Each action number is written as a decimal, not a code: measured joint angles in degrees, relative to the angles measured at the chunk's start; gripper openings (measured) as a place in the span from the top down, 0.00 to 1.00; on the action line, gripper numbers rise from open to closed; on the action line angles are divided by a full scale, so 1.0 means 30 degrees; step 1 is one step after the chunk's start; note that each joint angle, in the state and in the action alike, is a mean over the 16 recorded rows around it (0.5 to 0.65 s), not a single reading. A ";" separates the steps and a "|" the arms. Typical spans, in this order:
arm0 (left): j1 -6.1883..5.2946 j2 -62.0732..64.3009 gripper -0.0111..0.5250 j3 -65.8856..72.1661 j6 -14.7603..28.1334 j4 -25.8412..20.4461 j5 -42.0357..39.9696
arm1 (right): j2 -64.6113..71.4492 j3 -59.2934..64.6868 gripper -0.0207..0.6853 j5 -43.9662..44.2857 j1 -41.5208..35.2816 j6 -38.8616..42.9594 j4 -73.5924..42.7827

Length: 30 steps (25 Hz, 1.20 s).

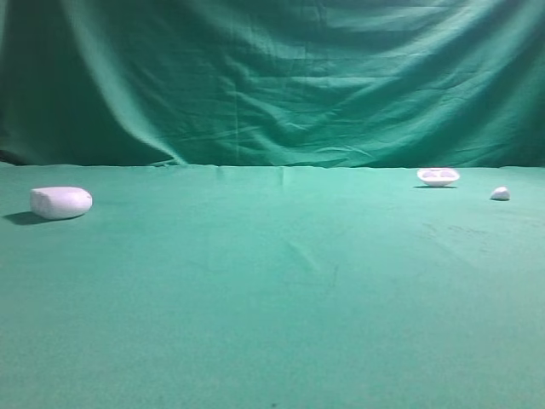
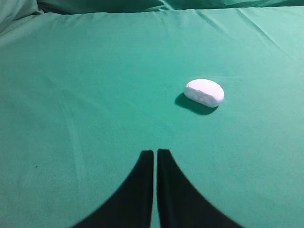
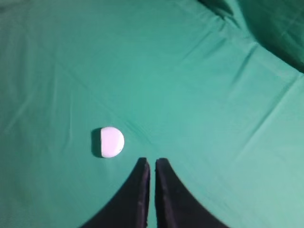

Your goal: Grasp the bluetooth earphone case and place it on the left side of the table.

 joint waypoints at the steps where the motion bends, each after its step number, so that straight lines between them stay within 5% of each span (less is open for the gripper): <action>1: 0.0000 0.0000 0.98 0.0000 0.0000 0.0000 0.0000 | -0.0785 0.0739 0.97 0.0014 -0.0200 0.0163 0.0008; 15: 0.0000 0.0000 0.98 0.0000 0.0000 0.0000 0.0000 | -1.2037 1.3640 0.97 -0.2058 -0.2131 0.1617 0.0687; 30: 0.0000 0.0000 0.98 0.0000 0.0000 0.0000 0.0000 | -2.1613 2.2831 0.97 -0.5839 -0.2539 0.0965 0.1530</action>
